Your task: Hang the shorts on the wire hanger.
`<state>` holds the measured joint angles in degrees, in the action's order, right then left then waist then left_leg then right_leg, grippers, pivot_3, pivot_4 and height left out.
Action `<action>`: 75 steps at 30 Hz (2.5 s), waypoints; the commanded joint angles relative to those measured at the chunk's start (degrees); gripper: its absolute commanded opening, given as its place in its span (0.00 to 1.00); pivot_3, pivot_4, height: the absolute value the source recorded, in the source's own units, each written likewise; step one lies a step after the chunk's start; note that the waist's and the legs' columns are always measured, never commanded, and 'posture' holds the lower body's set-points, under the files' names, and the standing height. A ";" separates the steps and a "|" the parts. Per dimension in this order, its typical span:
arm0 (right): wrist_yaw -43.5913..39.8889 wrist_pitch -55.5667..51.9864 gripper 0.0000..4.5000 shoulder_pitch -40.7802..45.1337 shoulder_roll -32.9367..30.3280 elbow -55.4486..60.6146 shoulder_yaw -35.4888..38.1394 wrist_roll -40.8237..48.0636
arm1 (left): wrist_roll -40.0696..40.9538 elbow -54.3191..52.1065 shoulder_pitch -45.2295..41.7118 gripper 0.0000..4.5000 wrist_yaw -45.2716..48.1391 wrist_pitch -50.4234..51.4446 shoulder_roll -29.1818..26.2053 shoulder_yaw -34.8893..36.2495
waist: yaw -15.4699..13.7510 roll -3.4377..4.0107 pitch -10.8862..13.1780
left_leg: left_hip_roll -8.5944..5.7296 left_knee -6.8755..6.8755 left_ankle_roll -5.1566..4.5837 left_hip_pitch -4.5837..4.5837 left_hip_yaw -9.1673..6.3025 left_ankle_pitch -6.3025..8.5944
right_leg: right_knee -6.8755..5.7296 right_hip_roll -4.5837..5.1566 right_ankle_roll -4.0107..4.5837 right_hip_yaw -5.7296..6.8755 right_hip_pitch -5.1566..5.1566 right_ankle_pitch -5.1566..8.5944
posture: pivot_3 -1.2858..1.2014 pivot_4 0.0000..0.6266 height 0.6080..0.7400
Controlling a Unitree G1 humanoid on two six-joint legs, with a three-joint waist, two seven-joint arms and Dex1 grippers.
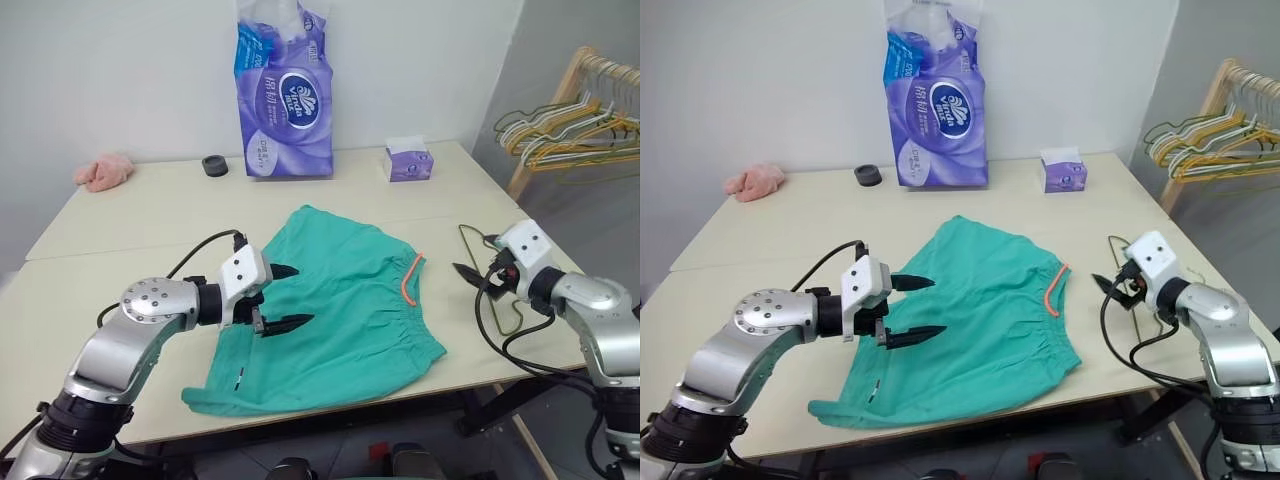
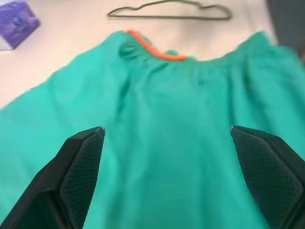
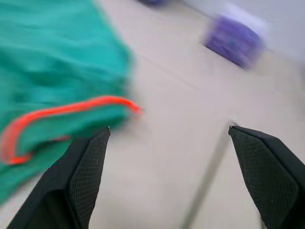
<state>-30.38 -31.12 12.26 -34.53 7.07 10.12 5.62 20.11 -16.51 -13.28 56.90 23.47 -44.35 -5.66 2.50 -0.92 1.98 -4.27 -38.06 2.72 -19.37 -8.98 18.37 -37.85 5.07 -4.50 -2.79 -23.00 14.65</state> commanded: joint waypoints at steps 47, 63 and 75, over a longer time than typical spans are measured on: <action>9.22 19.48 0.00 9.61 -2.44 -14.02 -8.60 -8.37 | -3.60 25.78 -18.01 1.00 -0.85 -3.27 4.60 5.97 | 4.54 0.60 -0.99 | -0.01 0.11 -0.26 0.77 -0.39 0.33 | 0.88 0.04 -0.58 0.06 1.14 0.10 | 0.46 0.00 1.00; -2.68 51.86 0.00 17.21 -3.76 -3.32 -24.67 -19.22 | 0.89 25.28 -21.73 1.00 15.20 6.77 0.19 2.00 | 5.88 0.58 -0.84 | -0.05 0.09 -0.17 0.52 -0.51 0.33 | 0.95 0.04 -0.58 0.11 0.93 0.10 | 0.46 0.00 1.00; -5.67 55.15 0.00 19.96 -0.20 -3.27 -25.09 -18.69 | 2.28 16.88 -15.18 1.00 20.73 9.91 -2.59 -1.57 | 5.80 0.62 -0.81 | -0.04 0.12 -0.18 0.51 -0.49 0.34 | 0.90 0.00 -0.56 0.08 0.85 0.10 | 0.46 0.00 1.00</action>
<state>-36.09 23.26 30.17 -35.02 2.08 -16.13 -14.39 22.20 1.50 -28.25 77.82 33.36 -46.47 -7.53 8.30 -0.30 1.17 -4.31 -37.95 2.54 -18.85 -9.48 18.71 -36.95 5.07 -5.06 -2.71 -22.15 14.75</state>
